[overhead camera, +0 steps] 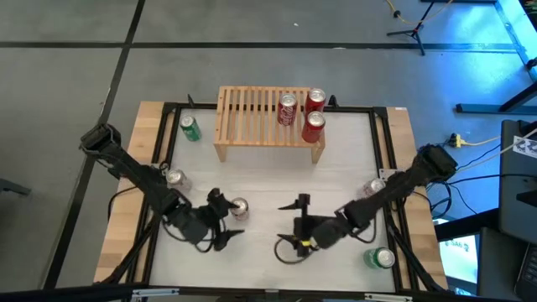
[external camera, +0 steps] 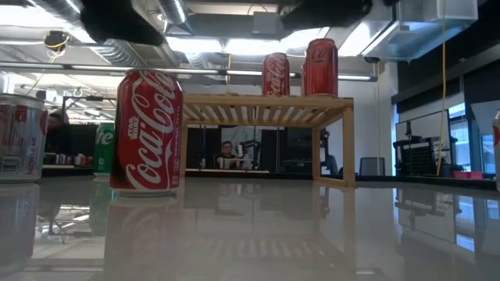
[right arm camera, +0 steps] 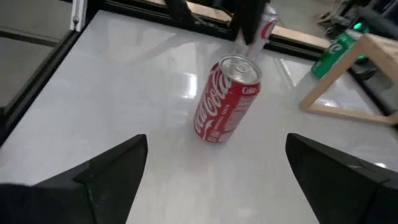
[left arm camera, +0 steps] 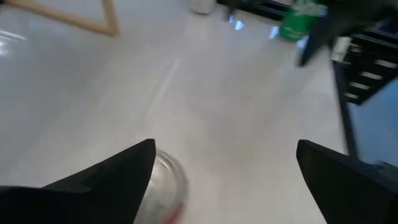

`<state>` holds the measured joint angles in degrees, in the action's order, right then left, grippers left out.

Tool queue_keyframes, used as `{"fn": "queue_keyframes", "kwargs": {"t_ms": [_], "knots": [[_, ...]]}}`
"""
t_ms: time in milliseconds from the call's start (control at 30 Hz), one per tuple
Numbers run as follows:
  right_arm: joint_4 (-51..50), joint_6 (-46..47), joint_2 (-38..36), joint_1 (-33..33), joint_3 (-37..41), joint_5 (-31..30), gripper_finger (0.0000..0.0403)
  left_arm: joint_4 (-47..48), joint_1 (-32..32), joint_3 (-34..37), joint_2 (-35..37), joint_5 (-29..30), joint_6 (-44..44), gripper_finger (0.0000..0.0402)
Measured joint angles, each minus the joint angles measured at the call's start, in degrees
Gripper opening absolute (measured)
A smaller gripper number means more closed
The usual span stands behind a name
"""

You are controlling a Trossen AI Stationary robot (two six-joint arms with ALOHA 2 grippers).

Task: Place canned beverage on shelf
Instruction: Put the red white soda can on the shelf

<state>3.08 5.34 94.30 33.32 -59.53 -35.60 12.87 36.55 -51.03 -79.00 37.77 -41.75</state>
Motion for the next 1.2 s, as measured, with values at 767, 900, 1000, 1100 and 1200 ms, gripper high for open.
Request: {"fn": "queue_keyframes", "kwargs": {"t_ms": [767,900,1000,1100,1200], "knots": [[-3.0,3.4,-0.1,2.3,0.0,-3.4,0.0381,8.5,-7.0,-0.2,-4.9,-2.5,-0.7,0.0367],[-3.0,3.4,-0.1,2.3,0.0,-3.4,0.0381,8.5,-6.9,-0.1,-4.4,-2.9,-0.8,0.0367],[-3.0,3.2,-0.1,2.3,0.0,-3.4,0.0381,7.9,-6.2,-0.1,-4.1,-3.7,-1.0,0.0367],[-3.2,3.2,-0.1,2.3,0.0,-3.4,0.0381,7.6,-5.3,-0.1,-4.0,-4.0,-1.0,0.0366],[-3.2,3.2,-0.1,2.3,0.0,-3.4,0.0381,7.8,-4.4,-0.4,-4.1,-4.0,-0.9,0.0366]]}}
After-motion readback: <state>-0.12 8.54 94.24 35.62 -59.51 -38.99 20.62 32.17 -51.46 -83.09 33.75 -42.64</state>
